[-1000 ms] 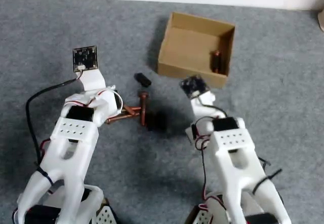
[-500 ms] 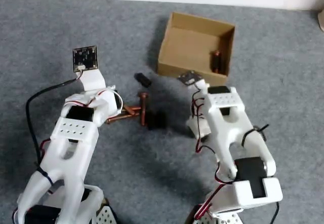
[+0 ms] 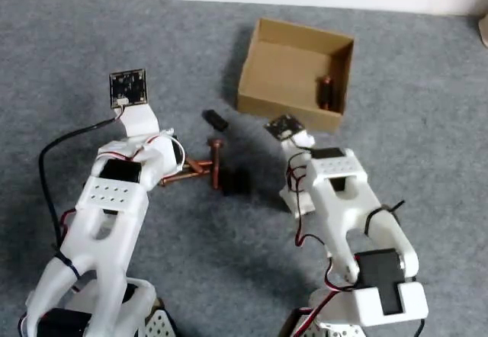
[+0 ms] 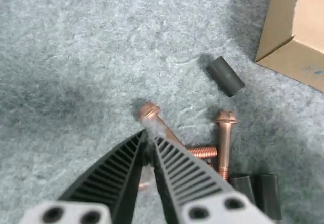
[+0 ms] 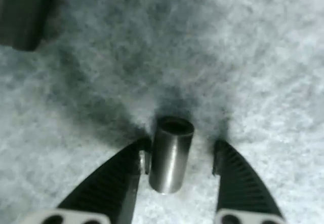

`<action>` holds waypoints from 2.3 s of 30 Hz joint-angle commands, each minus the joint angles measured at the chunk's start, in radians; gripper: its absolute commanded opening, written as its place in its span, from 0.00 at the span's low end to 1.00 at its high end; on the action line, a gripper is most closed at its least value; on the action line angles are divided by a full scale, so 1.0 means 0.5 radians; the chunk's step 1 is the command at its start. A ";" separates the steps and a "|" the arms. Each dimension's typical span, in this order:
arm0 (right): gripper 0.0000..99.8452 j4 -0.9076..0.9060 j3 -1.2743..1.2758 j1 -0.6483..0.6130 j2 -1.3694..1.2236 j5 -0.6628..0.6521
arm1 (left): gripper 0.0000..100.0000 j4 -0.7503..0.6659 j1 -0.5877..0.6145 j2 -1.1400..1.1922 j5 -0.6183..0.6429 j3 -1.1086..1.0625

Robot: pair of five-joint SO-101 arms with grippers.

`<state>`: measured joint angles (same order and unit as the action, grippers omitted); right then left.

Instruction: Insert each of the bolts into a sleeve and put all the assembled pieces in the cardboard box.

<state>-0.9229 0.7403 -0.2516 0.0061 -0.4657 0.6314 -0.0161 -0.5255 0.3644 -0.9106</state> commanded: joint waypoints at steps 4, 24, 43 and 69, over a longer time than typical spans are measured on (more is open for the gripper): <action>0.01 0.066 0.066 -0.011 -0.026 0.120 | 0.01 -0.040 0.023 -0.002 0.009 0.005; 0.01 0.250 0.072 0.026 -0.020 0.353 | 0.01 0.595 -0.035 0.222 0.172 0.535; 0.01 0.253 0.075 0.026 -0.020 0.353 | 0.24 0.605 -0.081 0.959 0.448 0.941; 0.01 0.253 0.075 0.026 -0.020 0.353 | 0.00 0.463 0.041 1.530 0.549 1.238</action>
<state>-0.8385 0.7679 -0.2363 0.0061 -0.3030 0.8784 -0.0100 0.2493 0.6391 -0.3368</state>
